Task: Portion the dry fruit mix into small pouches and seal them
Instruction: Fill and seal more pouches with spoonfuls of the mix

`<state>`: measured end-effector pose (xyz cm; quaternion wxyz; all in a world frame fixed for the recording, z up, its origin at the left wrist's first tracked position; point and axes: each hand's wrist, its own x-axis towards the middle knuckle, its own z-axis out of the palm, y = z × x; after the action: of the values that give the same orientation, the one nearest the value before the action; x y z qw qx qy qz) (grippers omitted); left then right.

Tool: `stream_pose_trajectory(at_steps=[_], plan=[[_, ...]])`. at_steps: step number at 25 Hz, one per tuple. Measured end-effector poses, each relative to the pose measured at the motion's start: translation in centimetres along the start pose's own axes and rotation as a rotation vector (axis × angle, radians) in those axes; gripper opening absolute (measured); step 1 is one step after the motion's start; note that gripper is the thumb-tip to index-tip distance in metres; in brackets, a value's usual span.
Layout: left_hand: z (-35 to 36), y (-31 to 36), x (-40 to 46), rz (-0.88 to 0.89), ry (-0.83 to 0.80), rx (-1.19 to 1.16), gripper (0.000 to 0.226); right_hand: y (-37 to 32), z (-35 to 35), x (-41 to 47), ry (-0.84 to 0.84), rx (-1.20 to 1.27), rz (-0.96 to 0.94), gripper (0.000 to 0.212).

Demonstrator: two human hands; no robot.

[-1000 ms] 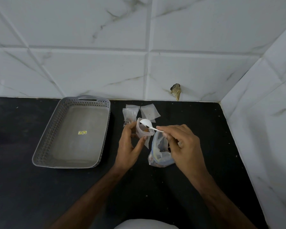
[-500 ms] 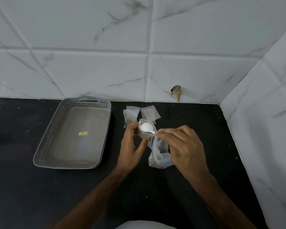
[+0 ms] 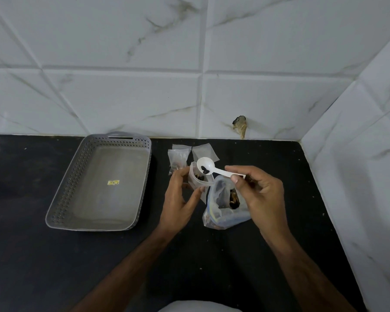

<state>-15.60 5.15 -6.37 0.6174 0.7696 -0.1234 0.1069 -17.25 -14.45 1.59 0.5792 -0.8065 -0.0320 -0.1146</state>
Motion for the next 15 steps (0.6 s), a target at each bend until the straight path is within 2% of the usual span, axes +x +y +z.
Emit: stream_pose_trajectory(at_steps=[2,5,7,12,15], plan=[[0.0,0.0,0.0,0.006,0.002,0.004,0.042,0.3,0.0,0.1,0.009,-0.066,-0.062,0.024],[0.0,-0.1,0.2,0.017,0.009,0.014,0.043,1.4,-0.2,-0.3,-0.054,-0.480,-0.536,0.024],[0.0,-0.5,0.2,0.027,-0.001,0.038,0.042,2.1,-0.1,-0.3,-0.070,-0.694,-0.726,0.024],[0.2,-1.0,0.1,0.025,-0.019,0.063,0.042,1.9,0.0,-0.4,0.001,-0.817,-0.801,0.022],[0.1,-1.2,0.2,0.029,-0.031,0.095,0.042,2.3,0.2,-0.6,0.016,-0.726,-0.697,0.025]])
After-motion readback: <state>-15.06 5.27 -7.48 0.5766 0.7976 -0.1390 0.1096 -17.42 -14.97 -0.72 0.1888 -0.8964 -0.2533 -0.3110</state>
